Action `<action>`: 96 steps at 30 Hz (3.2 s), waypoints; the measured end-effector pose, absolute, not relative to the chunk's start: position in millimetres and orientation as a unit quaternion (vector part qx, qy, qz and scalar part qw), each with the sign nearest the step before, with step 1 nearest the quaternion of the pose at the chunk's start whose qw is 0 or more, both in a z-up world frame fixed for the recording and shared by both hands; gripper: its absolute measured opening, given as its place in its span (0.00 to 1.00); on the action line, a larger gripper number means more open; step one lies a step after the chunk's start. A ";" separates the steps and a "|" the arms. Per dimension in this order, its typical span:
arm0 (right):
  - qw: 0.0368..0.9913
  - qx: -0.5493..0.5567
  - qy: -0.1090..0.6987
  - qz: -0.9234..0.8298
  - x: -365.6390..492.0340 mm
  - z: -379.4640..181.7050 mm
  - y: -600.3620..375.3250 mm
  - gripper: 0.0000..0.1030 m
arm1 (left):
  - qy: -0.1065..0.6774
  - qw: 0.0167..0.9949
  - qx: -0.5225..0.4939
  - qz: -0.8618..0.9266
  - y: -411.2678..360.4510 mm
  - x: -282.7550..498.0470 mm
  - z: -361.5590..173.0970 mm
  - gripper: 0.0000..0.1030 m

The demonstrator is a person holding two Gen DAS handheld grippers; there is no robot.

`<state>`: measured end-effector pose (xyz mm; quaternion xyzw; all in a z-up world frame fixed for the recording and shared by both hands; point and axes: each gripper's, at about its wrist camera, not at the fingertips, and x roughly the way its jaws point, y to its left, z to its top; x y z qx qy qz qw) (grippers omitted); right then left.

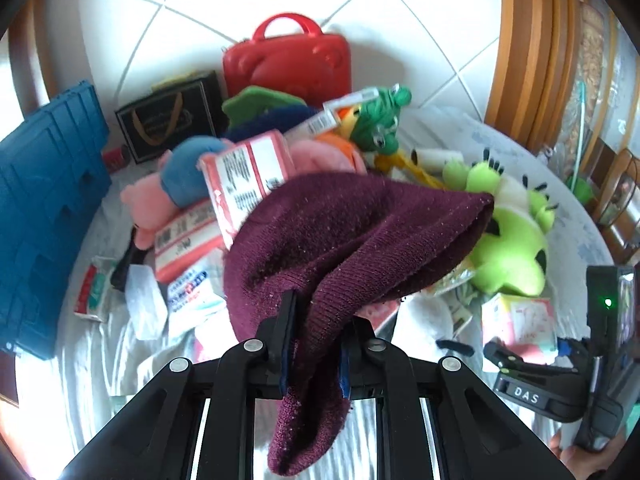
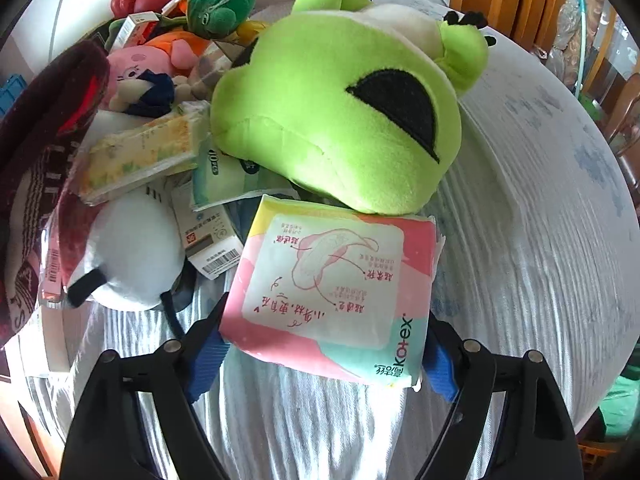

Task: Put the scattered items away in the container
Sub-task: 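Grasp the maroon knit hat with the left tool while the right grasps the pink Kotex pack, then lift the hat and Kotex pack and carry them over the crate, then open both tools to drop the hat and Kotex pack into the crate, then withdraw both tools from the crate back toward the bed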

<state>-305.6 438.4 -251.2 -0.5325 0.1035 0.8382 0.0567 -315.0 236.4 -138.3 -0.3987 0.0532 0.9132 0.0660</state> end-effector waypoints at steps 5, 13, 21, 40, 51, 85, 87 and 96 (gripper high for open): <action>0.030 -0.480 0.108 0.870 -287.4 -202.6 440.1 0.80 | 0.046 0.052 -0.357 0.932 226.4 -304.8 -97.5 0.16; -0.047 -0.385 0.097 0.917 -294.2 -104.2 418.3 0.80 | 0.041 0.020 -0.293 0.955 211.0 -289.1 -37.8 0.16; -0.137 -0.333 0.068 0.931 -307.6 -58.3 370.1 0.80 | 0.039 -0.044 -0.259 0.964 176.6 -282.3 -4.9 0.16; -0.172 -0.208 0.027 0.963 -344.0 54.4 97.4 0.80 | 0.035 -0.099 -0.138 0.985 -100.2 -296.1 99.0 0.16; -0.276 -0.168 -0.019 0.946 -366.6 100.5 -100.8 0.80 | 0.008 -0.242 -0.140 0.960 -284.7 -296.6 119.7 0.16; -0.252 -0.250 -0.089 0.931 -359.9 55.6 -178.7 1.00 | -0.092 -0.206 -0.306 0.925 -324.8 -286.2 10.5 0.86; -0.248 -0.244 -0.081 0.934 -348.4 56.0 -164.5 1.00 | -0.093 -0.198 -0.298 0.929 -313.4 -277.7 13.5 0.86; -0.204 -0.232 -0.054 0.950 -287.1 55.0 -58.8 1.00 | -0.062 -0.144 -0.265 0.951 -217.3 -230.5 22.5 0.98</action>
